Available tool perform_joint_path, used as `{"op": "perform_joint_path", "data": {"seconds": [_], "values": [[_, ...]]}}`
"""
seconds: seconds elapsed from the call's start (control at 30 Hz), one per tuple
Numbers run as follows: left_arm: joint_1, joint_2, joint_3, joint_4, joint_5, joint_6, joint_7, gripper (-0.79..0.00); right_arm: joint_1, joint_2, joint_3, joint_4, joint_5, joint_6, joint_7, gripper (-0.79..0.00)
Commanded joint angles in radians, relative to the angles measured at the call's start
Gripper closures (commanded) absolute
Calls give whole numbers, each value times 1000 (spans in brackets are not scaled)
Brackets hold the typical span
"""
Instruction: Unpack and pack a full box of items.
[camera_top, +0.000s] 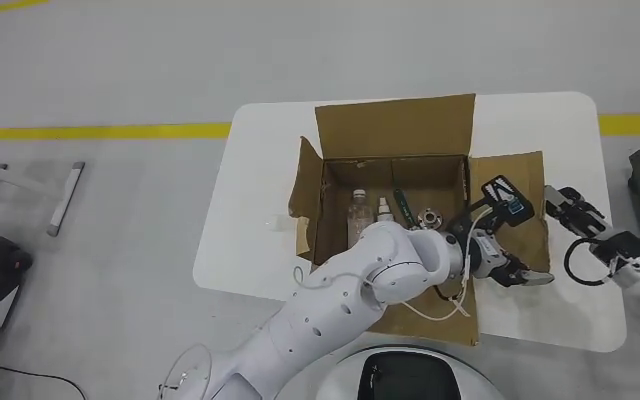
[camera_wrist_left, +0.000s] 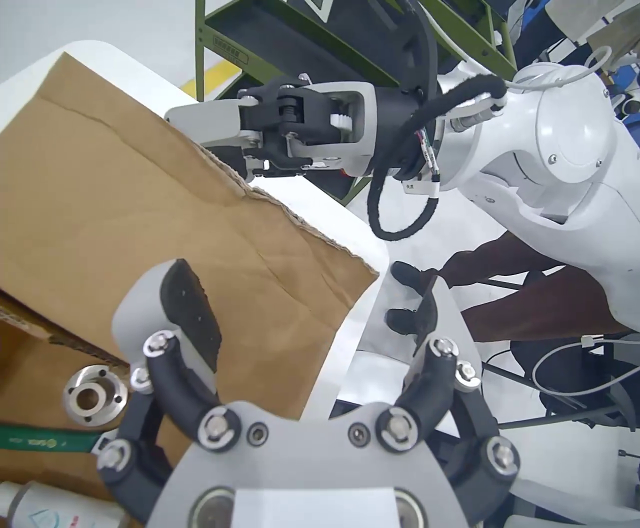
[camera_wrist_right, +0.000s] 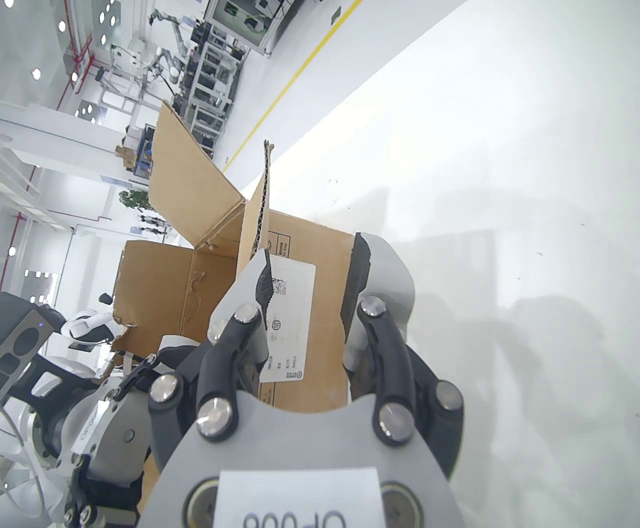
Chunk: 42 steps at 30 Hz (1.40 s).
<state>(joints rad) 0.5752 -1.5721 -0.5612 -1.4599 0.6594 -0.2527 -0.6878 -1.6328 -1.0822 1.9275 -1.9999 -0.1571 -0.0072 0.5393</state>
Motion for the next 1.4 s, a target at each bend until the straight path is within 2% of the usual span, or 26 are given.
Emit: {"op": "perform_joint_path", "data": {"seconds": [0.0,0.03,0.07,0.17,0.2,0.27,0.3,0.37,0.47,0.57,0.63,0.87,0.93,1.0,1.03,1.23,1.37], "values": [[7,0,-5,-1,5,-2,-6,-785,5,-2,-10,7,35,-11,-4,-453],[10,1,-9,-1,7,-2,-8,-785,6,-2,-12,7,41,-18,-7,-529],[12,1,-13,-2,9,-3,-10,-785,6,-3,-13,7,47,-23,-13,-563],[18,1,-21,-5,15,-9,-18,-785,6,-8,-17,16,125,-28,-43,-588],[20,1,-24,-5,16,-10,-20,-785,4,-8,-14,18,127,-29,-45,-545],[23,0,-28,-6,21,-14,-24,-785,2,-8,-10,20,126,-26,-53,-533],[25,0,-30,-7,22,-15,-26,-785,4,-9,-8,21,137,-24,-63,-486],[27,-1,-33,-6,26,-18,-29,-785,6,-11,-8,24,167,-23,-81,-499],[30,-3,-38,-6,30,-21,-33,-785,8,-11,-7,22,167,-22,-82,-443],[32,-5,-42,-5,33,-24,-37,-785,9,-12,-10,22,181,-22,-84,-437],[34,-6,-45,-4,34,-25,-39,-785,7,-10,-14,17,144,-21,-58,-369],[37,-12,-50,1,36,-30,-44,-785,11,-10,-32,22,140,-26,-59,-292],[38,-14,-50,2,37,-31,-44,-785,8,-9,-32,20,122,-29,-45,-212],[40,-16,-50,3,37,-32,-44,-785,9,-9,-32,23,122,-28,-46,-18],[40,-17,-51,3,38,-33,-44,-785,9,-9,-32,25,122,-28,-46,0],[45,-20,-60,1,62,-13,-42,-785,6,-10,-31,27,120,-40,-62,0],[51,-6,-105,-30,145,9,-47,-785,5,-10,-34,27,108,-40,-65,0]]}}
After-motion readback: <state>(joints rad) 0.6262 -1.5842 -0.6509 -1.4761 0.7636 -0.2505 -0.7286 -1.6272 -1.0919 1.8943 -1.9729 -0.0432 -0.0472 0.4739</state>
